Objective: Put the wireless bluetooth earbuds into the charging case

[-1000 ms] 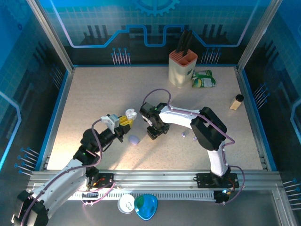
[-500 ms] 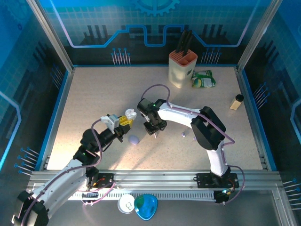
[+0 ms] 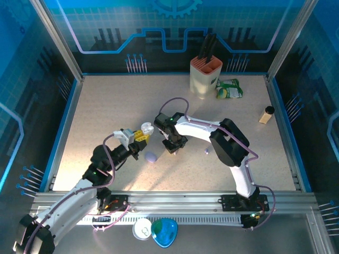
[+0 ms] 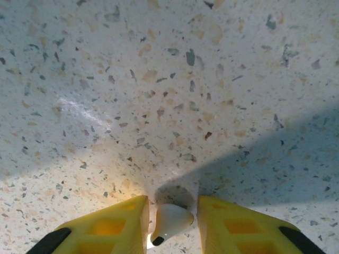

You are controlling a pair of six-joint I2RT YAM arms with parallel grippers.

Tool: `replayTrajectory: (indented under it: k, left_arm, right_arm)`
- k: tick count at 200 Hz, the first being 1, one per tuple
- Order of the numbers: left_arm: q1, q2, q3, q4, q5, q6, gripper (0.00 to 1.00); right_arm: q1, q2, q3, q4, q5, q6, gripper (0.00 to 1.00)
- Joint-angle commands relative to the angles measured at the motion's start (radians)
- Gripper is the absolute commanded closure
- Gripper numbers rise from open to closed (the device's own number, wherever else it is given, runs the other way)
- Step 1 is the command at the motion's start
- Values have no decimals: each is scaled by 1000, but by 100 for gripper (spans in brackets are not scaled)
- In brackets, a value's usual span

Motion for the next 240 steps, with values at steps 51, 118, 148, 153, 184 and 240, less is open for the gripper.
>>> replayTrajectory:
  k: [51, 118, 148, 153, 184, 240]
  left_arm:
    - [9, -1, -12, 53, 31, 6, 100]
    - [9, 7, -6, 48, 37, 8, 100]
    - [9, 18, -5, 62, 42, 5, 100]
    - [9, 21, -4, 66, 42, 3, 100]
    - [9, 46, 2, 81, 51, 3, 100]
    - [10, 112, 18, 132, 66, 5, 100]
  right_arm:
    - [-12, 56, 20, -19, -21, 10, 76]
    - [-25, -77, -52, 73, -23, 34, 79]
    - [-49, -199, -130, 179, -14, 48, 79]
    - [-54, -222, -144, 198, -16, 52, 79]
    - [-80, -384, -258, 372, -53, 70, 80]
    - [-99, -620, -333, 521, -93, 10, 79]
